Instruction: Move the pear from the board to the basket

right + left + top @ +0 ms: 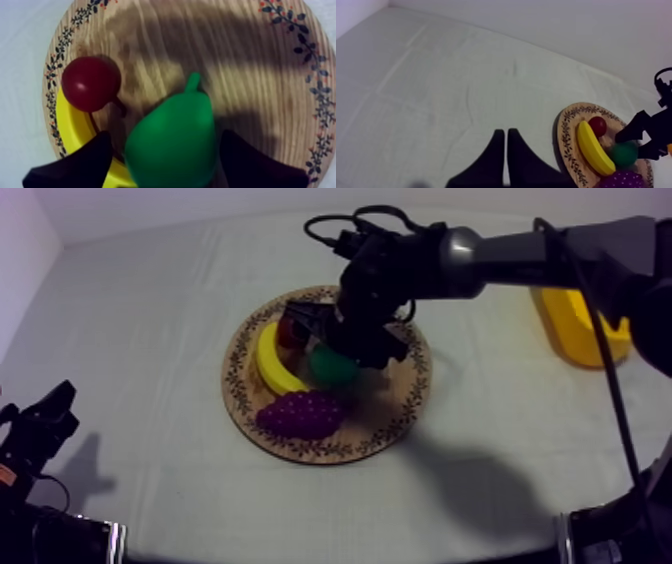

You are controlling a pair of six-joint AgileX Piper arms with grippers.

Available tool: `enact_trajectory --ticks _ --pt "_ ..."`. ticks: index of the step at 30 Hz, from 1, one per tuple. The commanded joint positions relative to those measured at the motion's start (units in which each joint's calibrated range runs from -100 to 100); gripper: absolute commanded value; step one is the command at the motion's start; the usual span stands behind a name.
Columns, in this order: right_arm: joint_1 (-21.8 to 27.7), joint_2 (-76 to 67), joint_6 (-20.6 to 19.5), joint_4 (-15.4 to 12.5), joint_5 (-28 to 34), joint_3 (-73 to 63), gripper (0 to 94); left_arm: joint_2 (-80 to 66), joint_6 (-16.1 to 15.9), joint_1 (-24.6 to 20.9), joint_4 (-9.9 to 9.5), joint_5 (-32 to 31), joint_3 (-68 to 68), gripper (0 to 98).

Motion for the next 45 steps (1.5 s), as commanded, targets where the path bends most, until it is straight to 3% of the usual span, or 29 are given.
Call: enact_trajectory --ticks 1,6,15,23,33,39,45 --pt "-0.09 0.76 0.11 -0.11 0.34 -0.52 60.7 0.00 0.01 0.01 -0.02 0.01 0.02 0.1" --pt "-0.29 2.74 0.27 -0.18 0.70 -1.66 57.3 0.00 0.02 0.01 -0.02 0.01 0.02 0.1" --pt "-0.45 3.76 0.52 0.23 1.28 -2.35 40.0 0.00 0.00 0.01 -0.02 0.01 0.02 0.1" --pt "0.56 -0.31 0.52 1.22 0.61 -0.69 38.3 0.00 0.00 0.01 -0.02 0.01 0.02 0.1" --pt "7.99 -16.35 1.41 9.07 -3.08 3.86 39.7 0.00 -0.01 0.01 -0.02 0.01 0.02 0.1" --pt "16.15 -26.53 4.44 14.93 -8.33 6.24 39.6 0.00 -0.02 0.01 -0.02 0.01 0.02 0.1" --pt "25.11 -33.15 8.05 17.92 -13.47 7.66 39.8 0.00 -0.01 0.01 -0.02 0.01 0.02 0.1"
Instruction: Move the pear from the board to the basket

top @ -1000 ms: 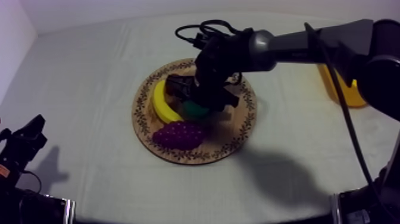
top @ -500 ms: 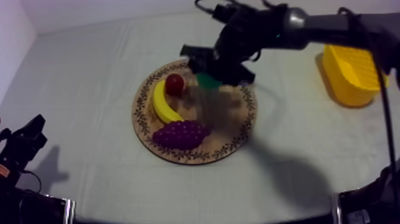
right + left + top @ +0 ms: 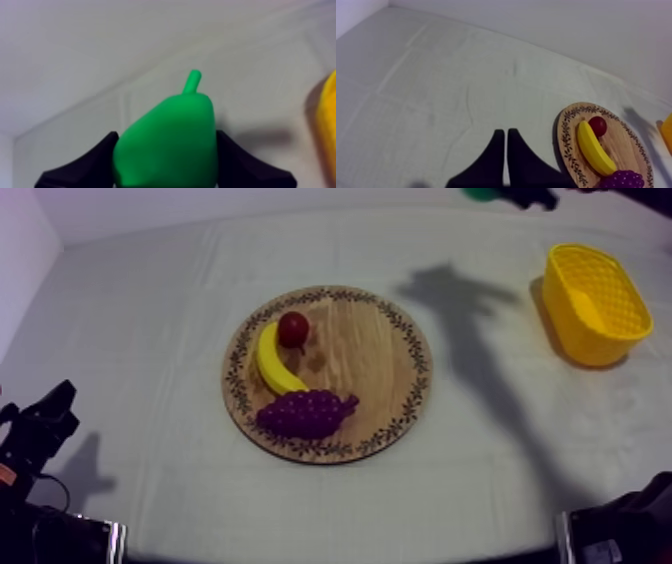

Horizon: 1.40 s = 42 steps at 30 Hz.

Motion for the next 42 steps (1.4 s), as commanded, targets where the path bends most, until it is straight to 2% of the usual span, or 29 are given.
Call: enact_trajectory --ticks 1,10,13,17,20,27,31,36,42 --pt "6.31 -2.48 1.44 0.82 -2.01 0.80 40.0 0.00 0.02 0.01 -0.02 0.01 0.02 0.1" --pt "16.31 -5.12 4.27 3.85 -12.36 9.85 40.7 0.00 0.01 0.01 -0.02 0.01 0.02 0.1" --pt "18.57 -4.75 5.73 3.82 -15.81 12.76 40.6 0.00 0.00 0.01 -0.02 0.01 0.02 0.1" --pt "20.37 -3.25 8.15 2.23 -18.28 15.34 40.7 0.00 0.00 0.01 -0.02 0.01 0.02 0.1" --pt "20.97 -1.46 10.46 -0.50 -18.39 16.22 40.3 0.00 0.00 0.01 -0.02 0.01 0.02 0.1" --pt "21.76 2.63 20.39 -12.39 -15.86 17.15 41.3 0.00 0.00 0.01 -0.02 0.01 0.02 0.1" --pt "22.67 4.21 25.21 -17.19 -15.44 18.01 41.9 0.00 0.03 0.01 -0.02 0.01 0.02 0.1" --pt "23.97 5.56 28.77 -20.28 -15.47 19.13 42.0 0.00 0.03 0.01 -0.02 0.01 0.02 0.1" --pt "25.21 6.95 29.66 -21.01 -15.17 20.01 42.0 0.00 0.04 0.01 -0.02 0.01 0.02 0.1"
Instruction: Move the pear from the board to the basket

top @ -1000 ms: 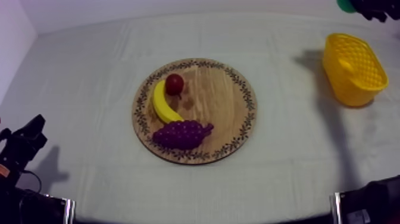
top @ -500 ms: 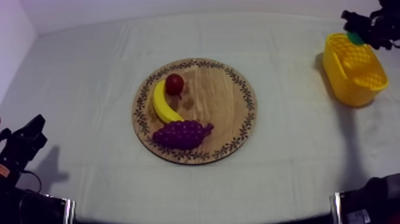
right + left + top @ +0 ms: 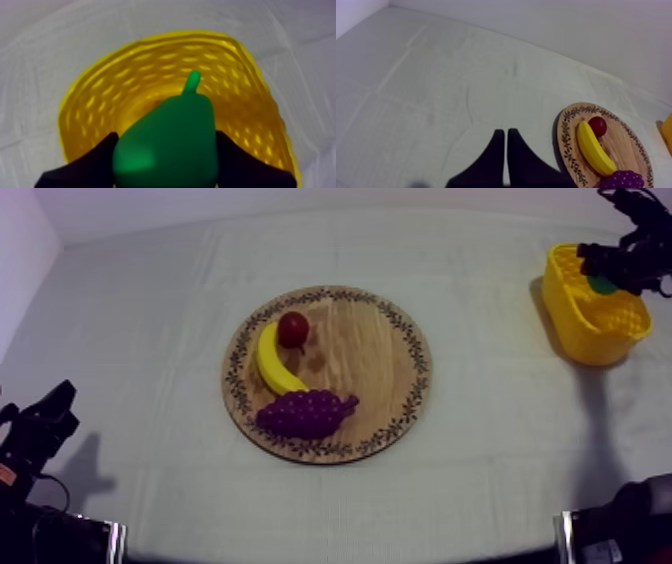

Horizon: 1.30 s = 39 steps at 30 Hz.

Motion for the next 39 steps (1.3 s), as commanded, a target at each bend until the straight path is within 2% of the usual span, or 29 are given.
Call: enact_trajectory --ticks 1,20,22,28,32,35,39 --pt "0.29 0.32 0.16 -0.22 0.25 0.22 42.1 0.00 0.01 0.01 -0.02 0.01 0.02 0.1" --pt "1.50 2.03 1.74 -1.29 0.29 1.86 41.8 0.00 0.00 0.01 -0.02 0.01 0.02 0.1" --pt "1.55 2.07 1.72 -1.30 0.24 1.92 44.3 0.00 0.01 0.01 -0.02 0.01 0.02 0.1" --pt "1.59 1.83 1.28 -1.06 -0.13 1.93 60.1 0.00 0.01 0.01 -0.02 0.01 0.02 0.1" --pt "1.50 1.12 0.75 -0.74 -0.60 1.79 64.5 0.00 0.01 0.01 -0.02 0.01 0.02 0.1" --pt "1.47 0.15 0.83 -0.70 -1.82 2.05 61.7 0.00 0.01 0.01 -0.02 0.01 0.02 0.1" --pt "1.43 -2.62 2.64 -2.47 -4.60 3.78 48.1 0.00 0.01 0.01 -0.02 0.01 0.02 0.1"
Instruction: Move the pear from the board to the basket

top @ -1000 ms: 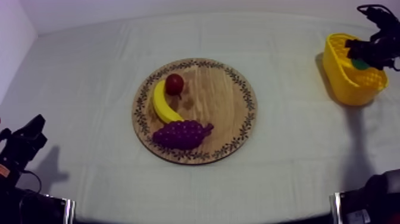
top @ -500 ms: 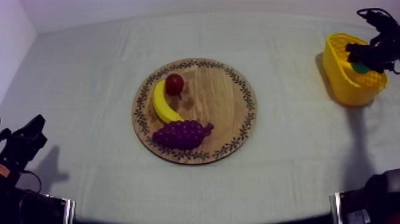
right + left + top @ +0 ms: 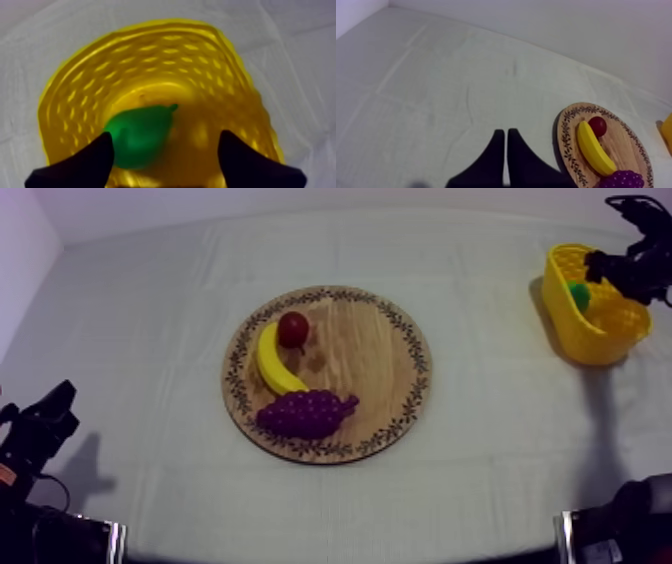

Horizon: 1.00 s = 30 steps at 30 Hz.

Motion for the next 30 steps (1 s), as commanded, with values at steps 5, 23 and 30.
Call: enact_trajectory --ticks 5,23,30 --pt "-1.05 -7.31 7.82 -8.40 -4.03 4.68 27.9 0.00 0.01 0.01 -0.02 0.01 0.02 0.1" --pt "-9.35 -41.71 33.07 -36.96 -8.59 31.78 0.5 0.00 -0.02 0.01 -0.02 0.01 0.02 0.1" --pt "-8.03 -60.57 35.08 -38.16 -7.72 45.45 0.4 0.00 0.00 0.01 -0.02 0.01 0.02 0.1"
